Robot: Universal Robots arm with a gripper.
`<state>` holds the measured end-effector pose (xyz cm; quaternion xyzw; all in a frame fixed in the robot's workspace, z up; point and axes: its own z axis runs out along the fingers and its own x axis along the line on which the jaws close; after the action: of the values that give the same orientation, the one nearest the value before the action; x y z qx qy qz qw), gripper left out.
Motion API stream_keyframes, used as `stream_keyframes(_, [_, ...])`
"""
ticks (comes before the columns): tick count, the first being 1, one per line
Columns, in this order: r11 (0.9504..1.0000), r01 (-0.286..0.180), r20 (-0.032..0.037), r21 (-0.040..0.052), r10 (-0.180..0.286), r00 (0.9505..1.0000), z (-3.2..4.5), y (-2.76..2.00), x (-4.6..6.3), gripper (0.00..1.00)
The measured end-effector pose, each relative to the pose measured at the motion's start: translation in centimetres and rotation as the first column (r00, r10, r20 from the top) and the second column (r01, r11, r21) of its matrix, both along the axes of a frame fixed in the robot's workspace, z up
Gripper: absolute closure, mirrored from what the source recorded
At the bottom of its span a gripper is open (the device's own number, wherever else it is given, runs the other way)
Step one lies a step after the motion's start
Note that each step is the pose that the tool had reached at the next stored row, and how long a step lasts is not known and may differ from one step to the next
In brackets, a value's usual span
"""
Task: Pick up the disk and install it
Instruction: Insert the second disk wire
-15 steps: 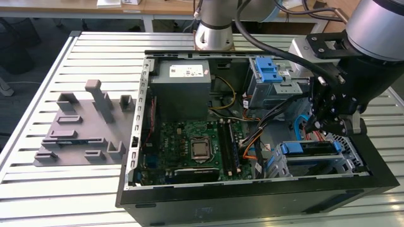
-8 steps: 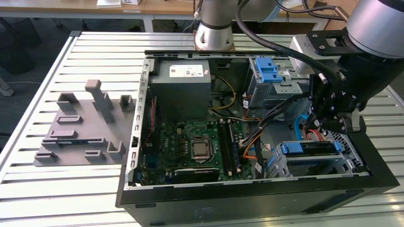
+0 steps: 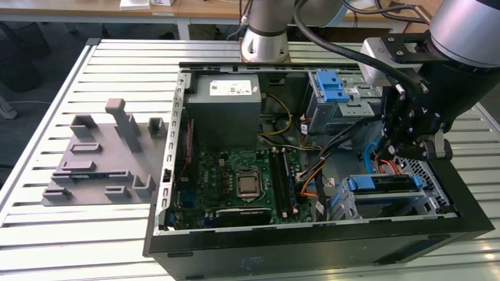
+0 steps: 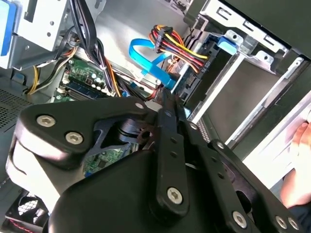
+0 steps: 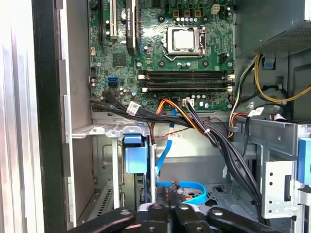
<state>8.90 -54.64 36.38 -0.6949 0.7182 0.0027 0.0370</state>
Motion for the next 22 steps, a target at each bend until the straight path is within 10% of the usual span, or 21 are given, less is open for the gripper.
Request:
stream_keyframes(6, [1.0,0.0,-0.0087,-0.0034,0.0,1.0,0.0,0.63,0.4,0.82])
stream_keyframes(15, [0.9979,0.0,-0.0101,-0.0655,-0.001,0.9999,-0.03,1.26,0.5,0.75])
stream_keyframes(22, [0.9975,0.0,-0.0108,-0.0704,-0.001,0.9999,-0.31,1.39,0.7,0.75])
